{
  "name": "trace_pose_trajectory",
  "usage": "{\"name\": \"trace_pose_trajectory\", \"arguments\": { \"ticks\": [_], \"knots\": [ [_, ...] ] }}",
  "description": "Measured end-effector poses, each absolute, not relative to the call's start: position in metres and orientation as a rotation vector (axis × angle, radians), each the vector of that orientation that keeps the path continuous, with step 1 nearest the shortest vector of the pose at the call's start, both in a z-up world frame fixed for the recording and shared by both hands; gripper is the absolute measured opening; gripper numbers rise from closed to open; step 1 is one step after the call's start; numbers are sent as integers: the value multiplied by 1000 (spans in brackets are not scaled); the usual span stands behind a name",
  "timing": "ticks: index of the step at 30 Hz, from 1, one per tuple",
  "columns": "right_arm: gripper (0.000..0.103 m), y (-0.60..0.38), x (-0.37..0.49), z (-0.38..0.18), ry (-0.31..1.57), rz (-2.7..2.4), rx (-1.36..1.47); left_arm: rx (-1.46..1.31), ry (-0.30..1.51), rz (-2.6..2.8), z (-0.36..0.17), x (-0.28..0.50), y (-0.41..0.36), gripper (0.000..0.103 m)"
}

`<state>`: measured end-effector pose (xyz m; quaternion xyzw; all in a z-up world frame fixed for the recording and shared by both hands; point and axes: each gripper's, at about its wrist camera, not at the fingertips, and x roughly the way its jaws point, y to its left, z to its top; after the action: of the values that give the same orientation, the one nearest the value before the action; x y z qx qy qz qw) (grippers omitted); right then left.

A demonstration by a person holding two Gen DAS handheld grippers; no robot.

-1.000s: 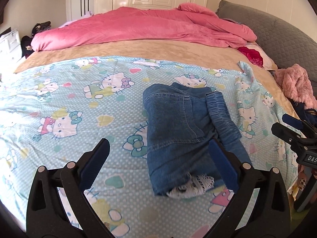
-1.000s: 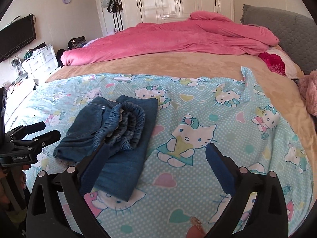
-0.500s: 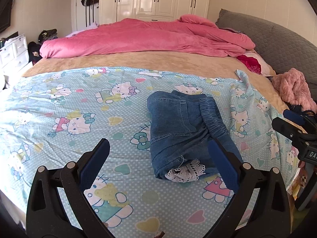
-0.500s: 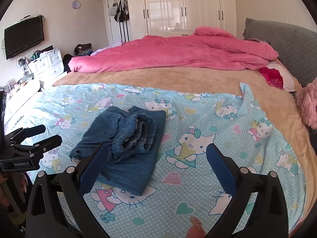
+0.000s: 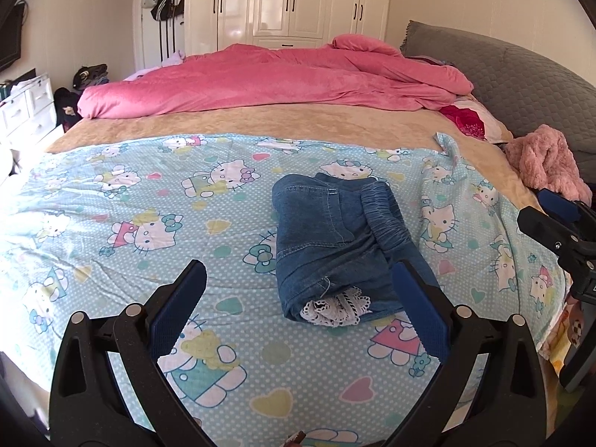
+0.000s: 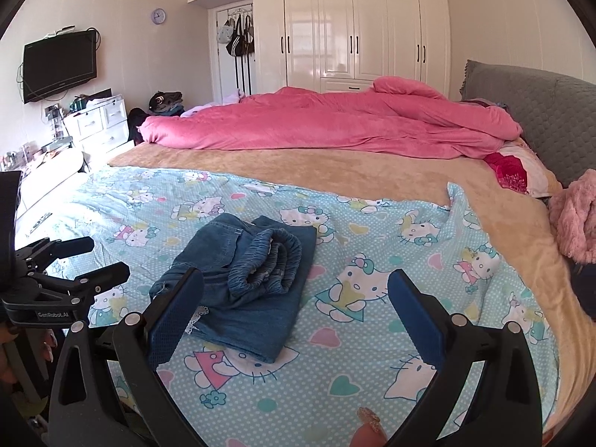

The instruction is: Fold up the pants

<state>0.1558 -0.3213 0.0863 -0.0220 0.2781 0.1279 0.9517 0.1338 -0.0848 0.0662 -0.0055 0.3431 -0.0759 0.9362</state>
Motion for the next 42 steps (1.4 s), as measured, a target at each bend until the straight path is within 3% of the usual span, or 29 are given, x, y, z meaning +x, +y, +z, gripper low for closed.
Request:
{"name": "trace_pose_trajectory", "arguments": {
  "ticks": [42],
  "knots": [
    [98,-324,114,45,638,249,-30,-31,745,-150,29,78,-88,94]
  ]
}}
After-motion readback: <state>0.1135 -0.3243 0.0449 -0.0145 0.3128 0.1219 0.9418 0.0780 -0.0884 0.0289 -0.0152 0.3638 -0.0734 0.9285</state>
